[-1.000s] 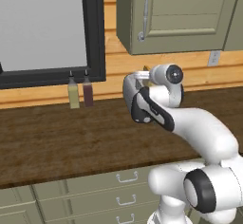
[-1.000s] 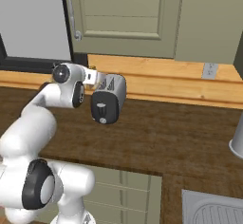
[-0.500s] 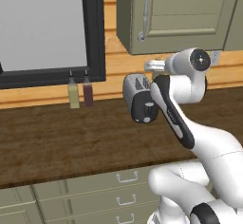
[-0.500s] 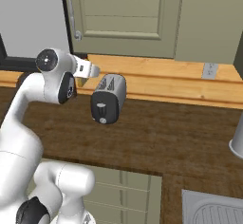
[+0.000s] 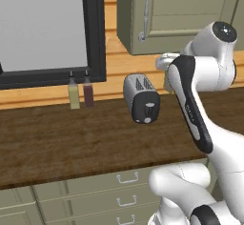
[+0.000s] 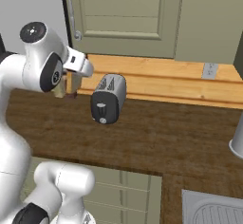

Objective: Start the toaster. Once the lever pops up, take the bread to the plate on the dining counter.

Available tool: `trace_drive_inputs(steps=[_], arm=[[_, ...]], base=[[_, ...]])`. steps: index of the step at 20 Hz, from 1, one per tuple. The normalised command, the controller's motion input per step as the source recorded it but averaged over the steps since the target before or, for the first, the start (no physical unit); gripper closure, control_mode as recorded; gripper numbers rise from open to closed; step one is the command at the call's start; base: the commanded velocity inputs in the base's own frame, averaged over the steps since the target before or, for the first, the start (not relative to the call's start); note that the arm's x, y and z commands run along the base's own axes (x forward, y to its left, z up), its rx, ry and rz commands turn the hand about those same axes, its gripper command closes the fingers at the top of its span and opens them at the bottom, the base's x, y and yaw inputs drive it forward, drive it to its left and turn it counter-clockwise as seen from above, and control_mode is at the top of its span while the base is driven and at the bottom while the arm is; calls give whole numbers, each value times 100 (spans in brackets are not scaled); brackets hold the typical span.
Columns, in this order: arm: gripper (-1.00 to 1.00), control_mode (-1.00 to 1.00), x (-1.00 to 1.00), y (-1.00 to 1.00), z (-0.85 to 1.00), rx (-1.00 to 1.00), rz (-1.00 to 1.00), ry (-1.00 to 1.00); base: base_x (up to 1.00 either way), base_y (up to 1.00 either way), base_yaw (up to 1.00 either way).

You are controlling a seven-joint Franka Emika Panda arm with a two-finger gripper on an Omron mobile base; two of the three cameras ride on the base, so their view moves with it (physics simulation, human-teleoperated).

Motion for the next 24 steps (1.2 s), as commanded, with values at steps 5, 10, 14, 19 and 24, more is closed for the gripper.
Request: trace_drive_inputs(steps=[5, 10, 14, 19, 24], arm=[[100, -100, -64, 0, -29, 0, 0, 5], [100, -100, -31, 0, -24, -1, 0, -3], [100, -100, -29, 0, -8, 0, 0, -3], [100, -100, -50, 5, 0, 0, 0, -5], [100, 100, -27, 7, 0, 0, 0, -4]], base=[[0, 0, 0], [0, 0, 0], [0, 0, 0], [0, 0, 0], [-48, 20, 0]])
